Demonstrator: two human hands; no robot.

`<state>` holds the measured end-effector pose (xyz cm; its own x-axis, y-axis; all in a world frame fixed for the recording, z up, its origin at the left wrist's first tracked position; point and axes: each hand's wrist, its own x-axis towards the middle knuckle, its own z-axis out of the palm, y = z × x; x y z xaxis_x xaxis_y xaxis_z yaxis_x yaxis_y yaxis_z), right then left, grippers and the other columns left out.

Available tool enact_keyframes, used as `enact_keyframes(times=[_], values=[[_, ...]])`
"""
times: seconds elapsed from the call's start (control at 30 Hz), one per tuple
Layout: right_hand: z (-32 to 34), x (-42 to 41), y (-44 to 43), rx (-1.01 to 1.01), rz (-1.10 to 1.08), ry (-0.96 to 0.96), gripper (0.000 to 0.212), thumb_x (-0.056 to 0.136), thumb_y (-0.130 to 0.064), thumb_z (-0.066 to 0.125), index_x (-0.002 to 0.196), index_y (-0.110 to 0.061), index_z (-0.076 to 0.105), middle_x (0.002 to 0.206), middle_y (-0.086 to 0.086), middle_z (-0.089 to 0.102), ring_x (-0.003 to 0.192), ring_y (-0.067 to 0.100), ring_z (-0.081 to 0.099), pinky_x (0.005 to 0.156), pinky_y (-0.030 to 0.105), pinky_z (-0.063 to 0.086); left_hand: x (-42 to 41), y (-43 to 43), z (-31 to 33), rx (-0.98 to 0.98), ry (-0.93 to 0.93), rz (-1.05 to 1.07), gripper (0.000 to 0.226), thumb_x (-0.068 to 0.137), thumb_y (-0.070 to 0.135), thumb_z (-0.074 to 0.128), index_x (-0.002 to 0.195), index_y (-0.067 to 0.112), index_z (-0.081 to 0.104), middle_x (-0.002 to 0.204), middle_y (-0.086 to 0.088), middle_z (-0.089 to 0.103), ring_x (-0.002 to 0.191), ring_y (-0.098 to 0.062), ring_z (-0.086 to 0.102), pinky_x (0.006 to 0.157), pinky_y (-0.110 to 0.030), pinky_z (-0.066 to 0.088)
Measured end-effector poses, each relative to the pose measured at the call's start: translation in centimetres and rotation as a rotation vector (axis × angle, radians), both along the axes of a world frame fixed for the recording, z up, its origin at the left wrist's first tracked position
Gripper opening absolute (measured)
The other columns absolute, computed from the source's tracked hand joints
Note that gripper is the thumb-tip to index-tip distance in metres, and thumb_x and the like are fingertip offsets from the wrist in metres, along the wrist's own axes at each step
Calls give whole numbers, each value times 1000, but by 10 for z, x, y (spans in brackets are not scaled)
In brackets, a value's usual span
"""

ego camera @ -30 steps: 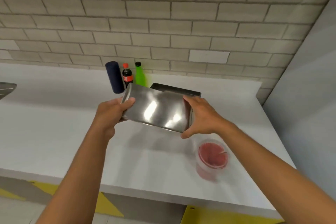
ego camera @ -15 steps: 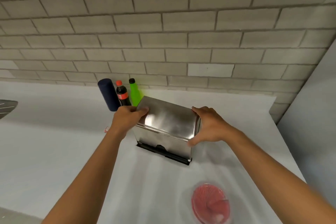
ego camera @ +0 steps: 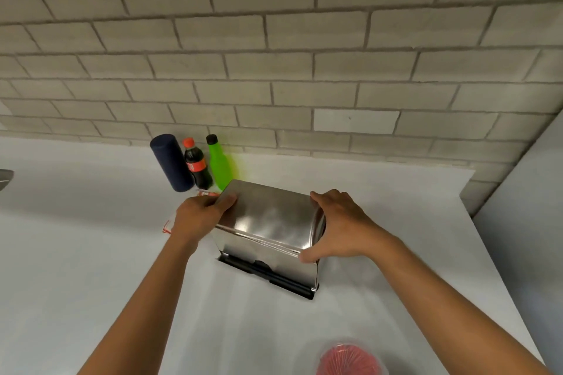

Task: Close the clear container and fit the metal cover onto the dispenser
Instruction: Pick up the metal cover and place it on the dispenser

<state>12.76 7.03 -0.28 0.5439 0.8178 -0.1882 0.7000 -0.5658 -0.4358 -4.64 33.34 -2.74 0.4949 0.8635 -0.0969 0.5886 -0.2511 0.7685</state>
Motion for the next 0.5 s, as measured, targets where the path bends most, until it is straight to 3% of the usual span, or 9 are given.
enact_keyframes(times=[0.13, 0.2, 0.33, 0.5], values=[[0, -1, 0, -6, -28, 6, 146, 46, -78, 84, 167, -30, 18, 147, -11, 37, 138, 14, 31, 104, 26, 37, 3, 8, -2, 25, -12, -60, 19, 84, 72, 68, 75, 57, 75, 71, 16, 73, 80, -10, 67, 72, -36, 51], [0, -3, -2, -9, -47, 15, 145, 45, -78, 83, 166, -31, 18, 146, -12, 37, 138, 12, 30, 105, 27, 38, 6, 12, -4, 23, -21, -76, 34, 82, 72, 68, 73, 42, 80, 75, 15, 75, 83, -10, 68, 77, -36, 52], [3, -6, -6, -18, -79, 27, 143, 46, -76, 84, 166, -32, 19, 147, -13, 36, 137, 11, 30, 108, 28, 39, 11, 15, -7, 63, -14, -125, 50, 88, 68, 70, 79, 21, 82, 77, 10, 75, 76, -8, 67, 64, -27, 46], [4, -9, -10, -31, -94, 36, 144, 48, -73, 87, 167, -32, 16, 151, -14, 34, 140, 10, 28, 109, 26, 37, 12, 14, -10, 181, 34, -181, 63, 93, 68, 63, 82, 8, 77, 77, -7, 74, 74, -16, 67, 64, -29, 45]])
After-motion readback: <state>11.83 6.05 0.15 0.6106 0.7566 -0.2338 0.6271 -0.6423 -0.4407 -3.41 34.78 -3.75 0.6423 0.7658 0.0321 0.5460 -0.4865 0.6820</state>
